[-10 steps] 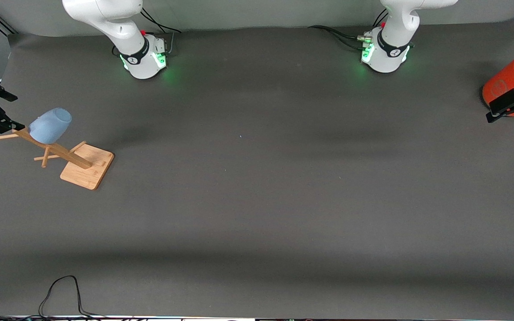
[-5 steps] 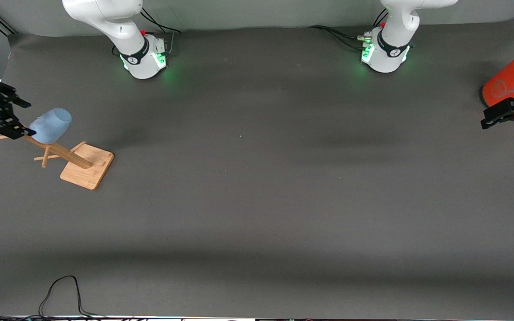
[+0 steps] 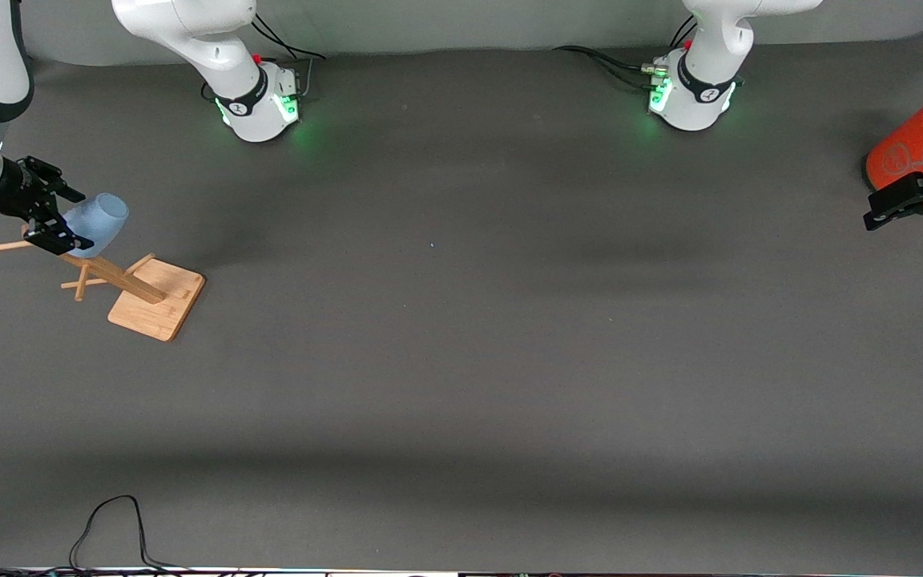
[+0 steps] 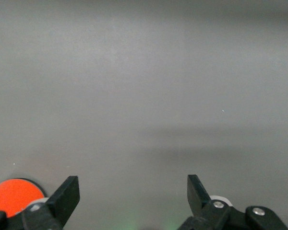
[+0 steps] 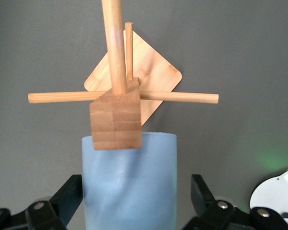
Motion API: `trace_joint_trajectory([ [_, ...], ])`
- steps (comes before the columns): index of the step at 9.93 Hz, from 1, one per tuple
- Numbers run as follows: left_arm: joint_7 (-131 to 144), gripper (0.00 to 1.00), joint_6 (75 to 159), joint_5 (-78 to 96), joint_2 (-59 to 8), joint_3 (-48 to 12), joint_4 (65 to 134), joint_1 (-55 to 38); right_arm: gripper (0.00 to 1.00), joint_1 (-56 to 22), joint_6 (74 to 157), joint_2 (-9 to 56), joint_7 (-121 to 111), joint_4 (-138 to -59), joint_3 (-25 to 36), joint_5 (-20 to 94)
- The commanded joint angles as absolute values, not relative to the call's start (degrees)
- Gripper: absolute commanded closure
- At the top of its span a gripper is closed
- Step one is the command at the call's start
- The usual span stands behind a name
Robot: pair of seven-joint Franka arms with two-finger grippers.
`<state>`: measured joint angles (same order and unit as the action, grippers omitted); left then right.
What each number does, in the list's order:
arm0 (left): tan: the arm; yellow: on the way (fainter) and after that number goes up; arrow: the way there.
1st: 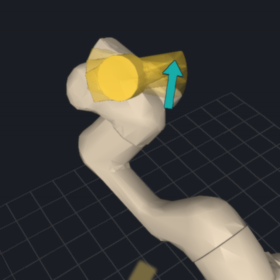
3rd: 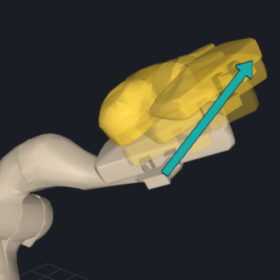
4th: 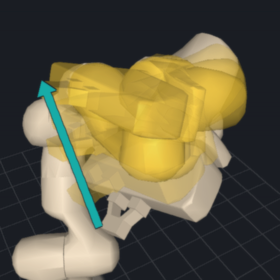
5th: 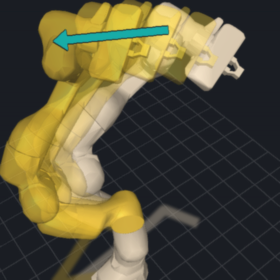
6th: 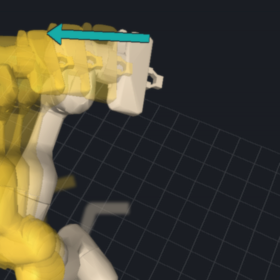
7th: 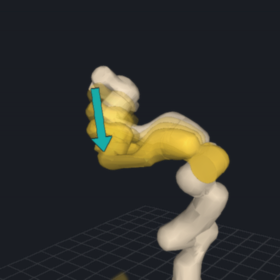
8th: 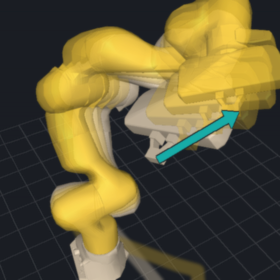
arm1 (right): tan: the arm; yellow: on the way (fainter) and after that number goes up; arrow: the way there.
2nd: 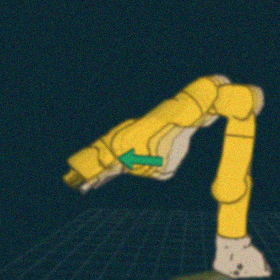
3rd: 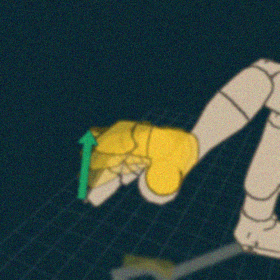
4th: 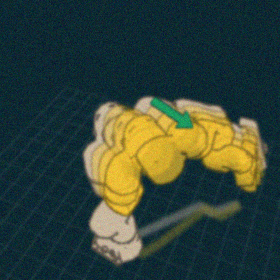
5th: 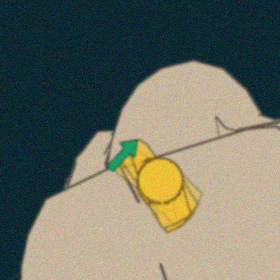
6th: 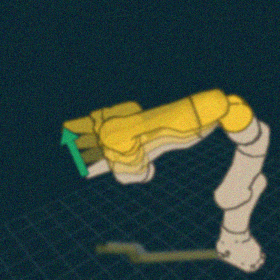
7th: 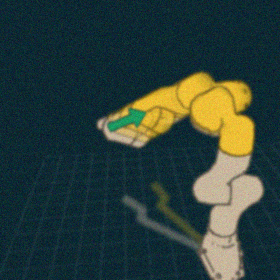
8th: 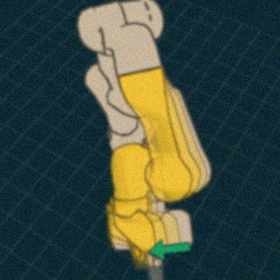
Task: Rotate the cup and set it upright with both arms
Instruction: 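Slide the blue cup off the wooden peg with the right gripper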
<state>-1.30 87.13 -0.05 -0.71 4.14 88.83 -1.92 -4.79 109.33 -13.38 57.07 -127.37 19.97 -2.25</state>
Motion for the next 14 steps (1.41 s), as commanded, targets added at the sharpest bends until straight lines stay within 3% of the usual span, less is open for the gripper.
trace_joint_trajectory([
  [1, -1.7, 0.00, 87.5, -0.3, -0.3, 4.4, 89.6, -2.5, 0.00, -5.0, 111.4, -14.8, 58.6, -129.6, 20.1, -2.7],
  [5, -1.7, 0.00, 87.4, -0.4, -0.4, 4.4, 89.6, -2.5, 0.24, -5.3, 112.2, -14.4, 58.5, -129.6, 20.0, -2.6],
  [10, -1.7, 0.00, 87.0, -0.4, -0.1, 4.3, 89.7, -2.5, 0.28, -5.4, 111.4, -15.1, 58.4, -128.2, 19.4, -2.7],
  [14, -1.7, 0.00, 87.3, -0.4, -0.4, 4.3, 89.7, -2.6, 0.28, -8.1, 105.4, -15.8, 60.1, -124.2, 18.9, -2.5],
])
